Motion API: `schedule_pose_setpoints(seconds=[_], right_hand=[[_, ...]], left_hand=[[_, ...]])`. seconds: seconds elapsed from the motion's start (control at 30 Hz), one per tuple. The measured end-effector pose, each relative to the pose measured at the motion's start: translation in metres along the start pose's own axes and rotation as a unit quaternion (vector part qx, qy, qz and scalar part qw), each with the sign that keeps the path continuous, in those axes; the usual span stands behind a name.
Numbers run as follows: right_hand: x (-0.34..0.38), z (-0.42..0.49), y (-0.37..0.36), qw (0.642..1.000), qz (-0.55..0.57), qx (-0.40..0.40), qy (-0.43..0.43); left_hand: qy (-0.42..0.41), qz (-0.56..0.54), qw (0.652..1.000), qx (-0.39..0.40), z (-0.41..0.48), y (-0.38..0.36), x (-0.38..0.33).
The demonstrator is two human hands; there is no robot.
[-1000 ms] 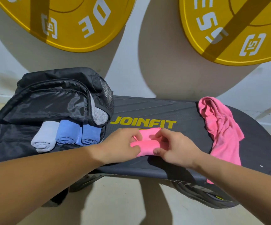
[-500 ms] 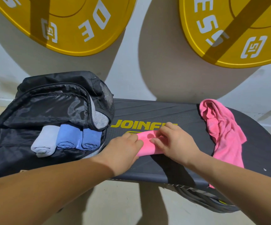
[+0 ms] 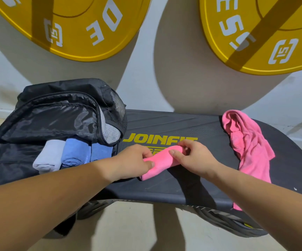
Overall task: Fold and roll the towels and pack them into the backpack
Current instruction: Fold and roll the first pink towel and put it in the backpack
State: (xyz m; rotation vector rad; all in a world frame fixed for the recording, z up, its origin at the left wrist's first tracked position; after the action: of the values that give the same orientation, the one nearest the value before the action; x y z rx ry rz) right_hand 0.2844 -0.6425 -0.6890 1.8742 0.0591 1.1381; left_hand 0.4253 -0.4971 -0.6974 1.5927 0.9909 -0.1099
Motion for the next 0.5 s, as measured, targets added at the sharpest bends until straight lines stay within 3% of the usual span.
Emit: schedule_pose_setpoints(seconds=[0.1, 0.2, 0.33, 0.5], right_hand=[[-0.011, 0.001, -0.008, 0.986, 0.115, 0.031, -0.121], [-0.013, -0.002, -0.018, 0.937, 0.286, 0.071, -0.188], [0.004, -0.002, -0.019, 0.891, 0.414, 0.062, -0.177], [0.045, -0.006, -0.009, 0.884, 0.450, 0.046, -0.112]], left_hand=[[0.015, -0.030, 0.999, 0.002, 0.004, -0.005, 0.003], [0.002, -0.021, 1.000, 0.005, 0.003, -0.005, 0.001], [-0.013, -0.060, 0.998, 0.014, -0.006, -0.003, -0.001], [0.015, -0.157, 0.987, -0.005, -0.023, 0.014, -0.008]])
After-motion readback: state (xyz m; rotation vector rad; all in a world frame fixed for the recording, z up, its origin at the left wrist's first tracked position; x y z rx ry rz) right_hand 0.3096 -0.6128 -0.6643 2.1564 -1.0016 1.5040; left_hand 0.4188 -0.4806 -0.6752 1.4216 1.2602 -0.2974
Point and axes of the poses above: each hand's wrist, its own z-axis towards the middle knuckle, its own y-axis out of the back of the hand, x = y × z, the point moved 8 cm from there along z, towards the middle knuckle, and after that the axes turned 3 degrees about z, right-handed, at the moved point
